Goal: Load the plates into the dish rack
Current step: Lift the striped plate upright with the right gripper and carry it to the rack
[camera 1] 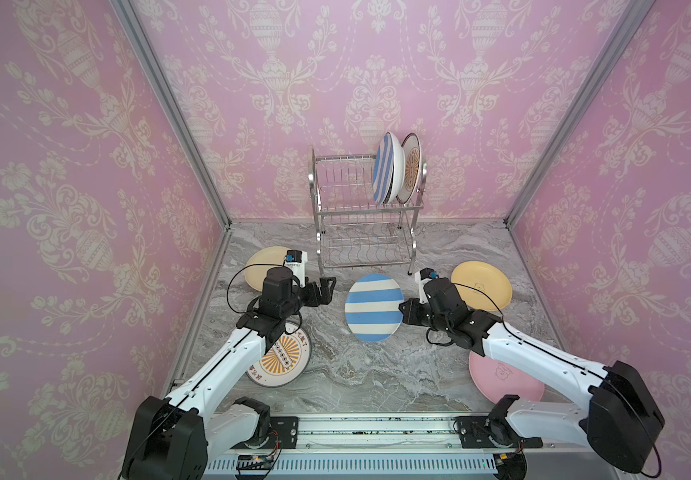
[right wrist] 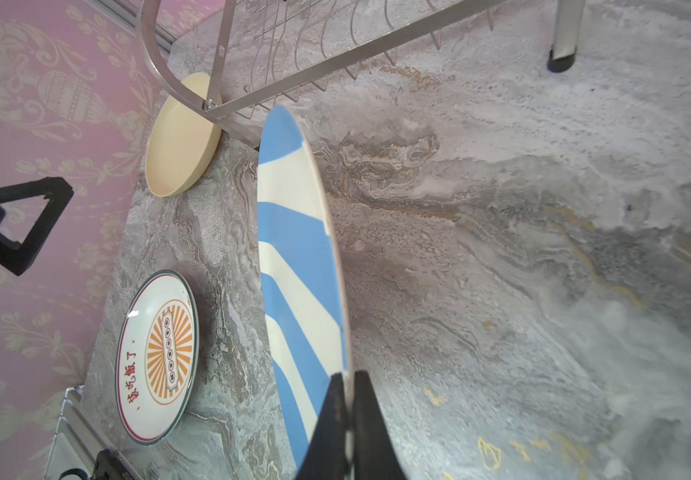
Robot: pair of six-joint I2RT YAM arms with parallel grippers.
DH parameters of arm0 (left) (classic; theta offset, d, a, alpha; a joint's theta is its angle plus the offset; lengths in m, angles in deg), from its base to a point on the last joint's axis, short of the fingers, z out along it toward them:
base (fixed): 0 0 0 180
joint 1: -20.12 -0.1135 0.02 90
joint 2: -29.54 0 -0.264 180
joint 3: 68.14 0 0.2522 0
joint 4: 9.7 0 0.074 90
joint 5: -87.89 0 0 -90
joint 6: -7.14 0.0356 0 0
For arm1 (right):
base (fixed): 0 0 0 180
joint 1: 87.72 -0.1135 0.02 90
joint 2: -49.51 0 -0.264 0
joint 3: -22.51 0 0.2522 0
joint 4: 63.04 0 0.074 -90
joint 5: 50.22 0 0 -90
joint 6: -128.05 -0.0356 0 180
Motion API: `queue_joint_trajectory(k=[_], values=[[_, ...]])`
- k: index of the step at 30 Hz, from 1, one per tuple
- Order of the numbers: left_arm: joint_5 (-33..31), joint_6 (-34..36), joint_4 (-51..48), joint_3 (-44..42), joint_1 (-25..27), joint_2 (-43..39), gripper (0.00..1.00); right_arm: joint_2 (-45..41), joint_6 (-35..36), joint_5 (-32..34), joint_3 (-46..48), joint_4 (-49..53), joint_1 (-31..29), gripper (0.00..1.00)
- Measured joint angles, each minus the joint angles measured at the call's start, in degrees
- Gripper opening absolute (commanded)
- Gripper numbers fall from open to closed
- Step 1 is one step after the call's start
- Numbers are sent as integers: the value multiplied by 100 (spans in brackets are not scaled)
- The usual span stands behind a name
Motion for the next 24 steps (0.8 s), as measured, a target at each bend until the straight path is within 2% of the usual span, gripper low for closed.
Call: queue_joint_trajectory(k=[5, 10, 15, 24], values=[[-98, 116, -232, 26, -11, -2, 99, -435, 669, 426, -1174, 1558, -186, 0], [-116, 166, -317, 44, -61, -17, 99, -463, 1379, 879, -2787, 2531, -374, 0], [-120, 258, -490, 155, -87, -59, 99, -243, 2020, 1432, -4107, 2841, -581, 0], [-81, 376, -498, 343, -286, -400, 99, 1453, 3222, 2588, -6166, 2562, -791, 0]])
